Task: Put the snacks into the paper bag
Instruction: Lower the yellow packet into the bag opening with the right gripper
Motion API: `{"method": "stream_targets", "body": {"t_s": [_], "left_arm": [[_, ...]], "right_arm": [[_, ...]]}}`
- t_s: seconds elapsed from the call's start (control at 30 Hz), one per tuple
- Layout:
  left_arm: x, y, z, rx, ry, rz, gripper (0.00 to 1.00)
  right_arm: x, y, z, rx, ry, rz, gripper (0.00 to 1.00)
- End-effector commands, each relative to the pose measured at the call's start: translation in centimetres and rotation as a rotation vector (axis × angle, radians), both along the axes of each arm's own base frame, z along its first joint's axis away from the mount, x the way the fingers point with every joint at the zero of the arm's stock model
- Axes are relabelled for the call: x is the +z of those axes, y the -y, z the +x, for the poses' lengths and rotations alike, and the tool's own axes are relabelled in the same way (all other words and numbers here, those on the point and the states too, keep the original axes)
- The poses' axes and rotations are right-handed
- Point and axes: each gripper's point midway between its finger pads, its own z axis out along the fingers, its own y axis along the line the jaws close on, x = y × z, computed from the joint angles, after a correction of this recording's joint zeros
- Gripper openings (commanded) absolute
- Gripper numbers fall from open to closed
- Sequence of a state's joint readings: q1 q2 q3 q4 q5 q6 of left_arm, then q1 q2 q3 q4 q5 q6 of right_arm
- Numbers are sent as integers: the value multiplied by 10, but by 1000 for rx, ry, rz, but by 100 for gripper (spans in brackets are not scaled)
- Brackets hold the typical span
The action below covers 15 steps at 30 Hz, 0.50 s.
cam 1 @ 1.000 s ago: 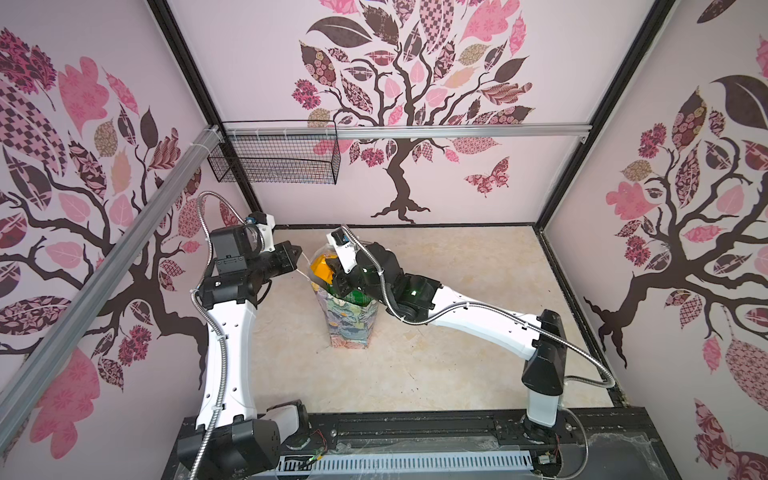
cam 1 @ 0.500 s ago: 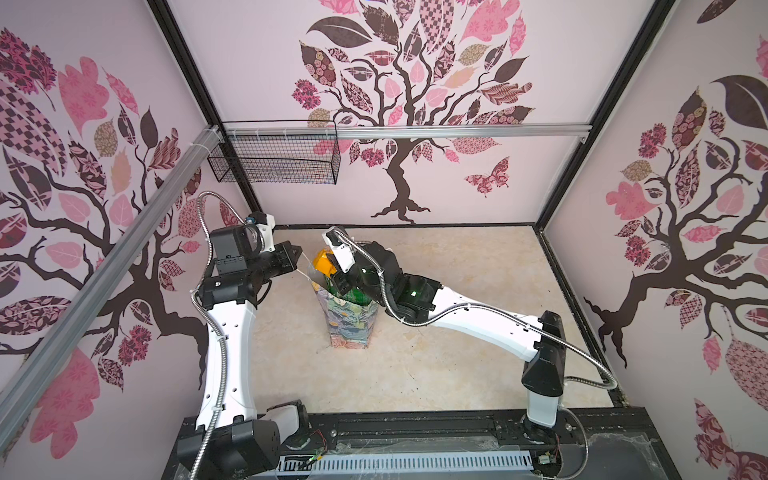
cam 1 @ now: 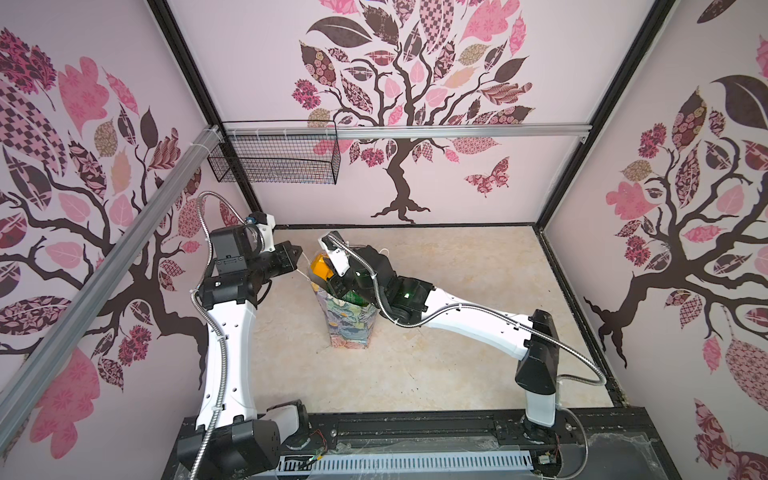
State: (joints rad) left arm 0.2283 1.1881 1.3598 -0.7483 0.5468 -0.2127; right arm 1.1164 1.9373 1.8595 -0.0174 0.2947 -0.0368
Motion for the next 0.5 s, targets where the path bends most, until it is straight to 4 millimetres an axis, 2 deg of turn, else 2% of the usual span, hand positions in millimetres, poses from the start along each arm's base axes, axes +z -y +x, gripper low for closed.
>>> {"method": "stream_targets", "body": {"t_s": [0.0,0.3,0.47], "left_arm": [[14,4,-2,-20,64,9,0],[15,4,-2,-22,65,7,0],[14,4,-2,-23,63,7,0]], "right_arm": [[48,-3,4,-9,74,126,0],[46,2,2,-17,74,118,16],[48,6,1,-23,84,110,18]]}}
